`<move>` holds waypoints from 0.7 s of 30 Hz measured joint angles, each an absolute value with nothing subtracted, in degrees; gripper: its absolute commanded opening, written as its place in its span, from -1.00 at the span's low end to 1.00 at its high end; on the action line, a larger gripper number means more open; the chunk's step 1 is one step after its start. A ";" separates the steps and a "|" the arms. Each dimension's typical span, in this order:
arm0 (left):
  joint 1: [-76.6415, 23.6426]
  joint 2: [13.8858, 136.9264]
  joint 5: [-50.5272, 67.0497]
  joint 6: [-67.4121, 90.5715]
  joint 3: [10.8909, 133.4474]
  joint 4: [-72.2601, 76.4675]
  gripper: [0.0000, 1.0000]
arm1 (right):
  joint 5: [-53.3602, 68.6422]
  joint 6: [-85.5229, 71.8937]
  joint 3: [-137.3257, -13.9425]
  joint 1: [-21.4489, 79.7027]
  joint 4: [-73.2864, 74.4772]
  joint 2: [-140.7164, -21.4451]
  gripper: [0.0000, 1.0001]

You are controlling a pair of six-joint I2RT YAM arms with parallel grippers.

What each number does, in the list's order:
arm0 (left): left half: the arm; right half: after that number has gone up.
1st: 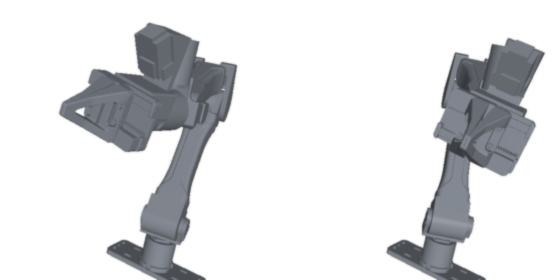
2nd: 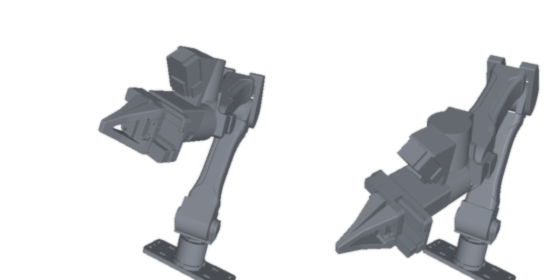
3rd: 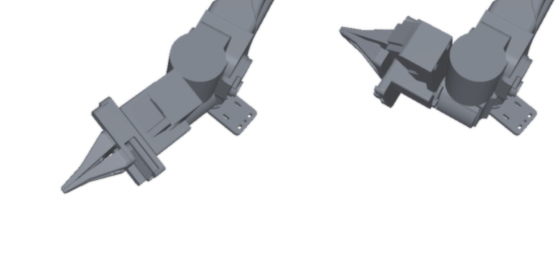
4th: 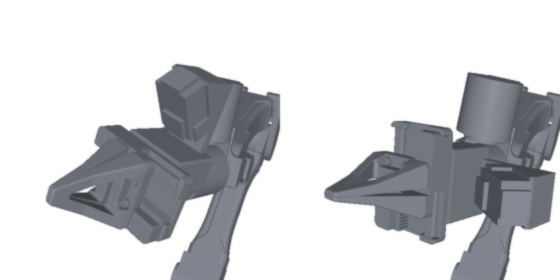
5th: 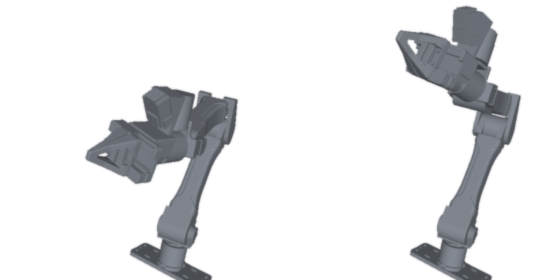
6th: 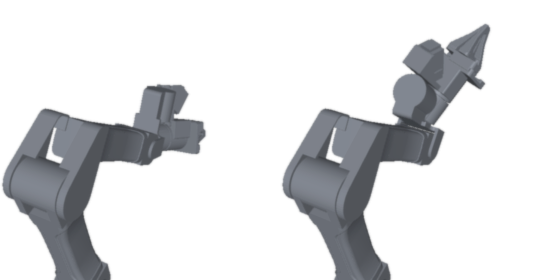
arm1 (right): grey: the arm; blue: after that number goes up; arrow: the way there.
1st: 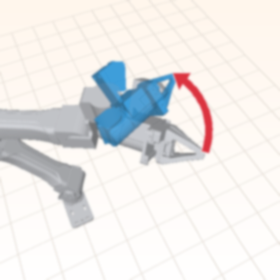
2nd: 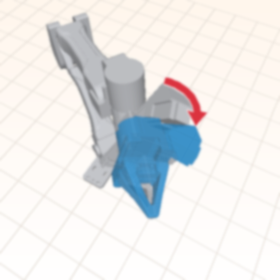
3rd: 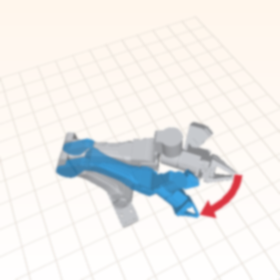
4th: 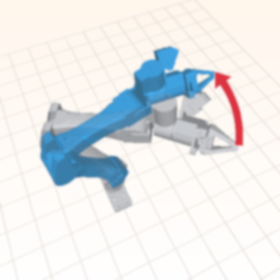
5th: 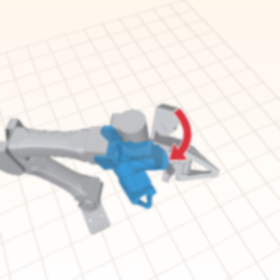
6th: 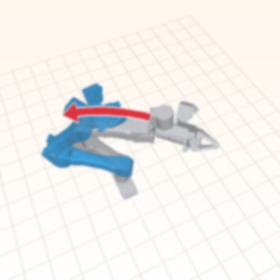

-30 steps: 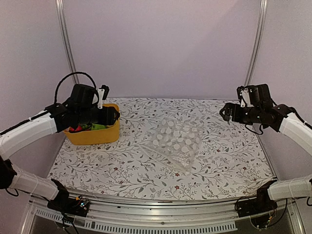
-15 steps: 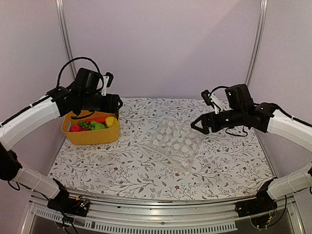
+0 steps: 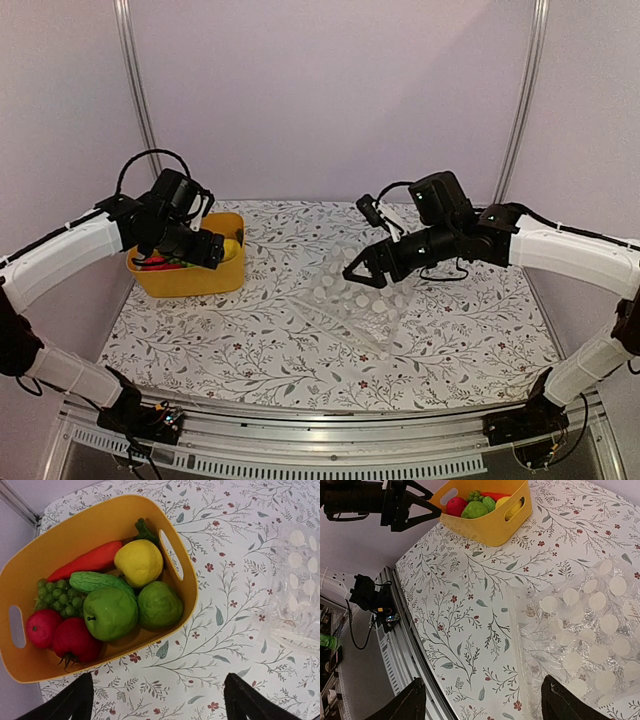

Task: Place the food in the zip-top bag and seal the zipper
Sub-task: Adjust the bin at the corner of the board.

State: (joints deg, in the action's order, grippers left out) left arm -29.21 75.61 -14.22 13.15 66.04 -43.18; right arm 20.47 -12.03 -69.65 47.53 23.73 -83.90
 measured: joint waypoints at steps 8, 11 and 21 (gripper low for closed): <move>-24.58 75.72 -14.83 8.03 60.60 -42.46 0.54 | 22.26 -12.25 -69.80 47.64 23.53 -84.84 0.53; -23.07 76.25 -14.85 5.98 59.35 -41.98 0.48 | 22.81 -12.36 -69.78 47.64 23.53 -84.84 0.50; -22.26 81.93 -15.92 1.67 58.65 -36.82 0.22 | 23.90 -14.46 -66.94 47.70 23.09 -84.40 0.48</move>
State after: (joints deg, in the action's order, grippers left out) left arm -22.26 81.93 -15.92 1.67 58.65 -36.82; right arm 23.90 -14.46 -66.94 47.70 23.09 -84.40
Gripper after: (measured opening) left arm 0.674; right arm 0.742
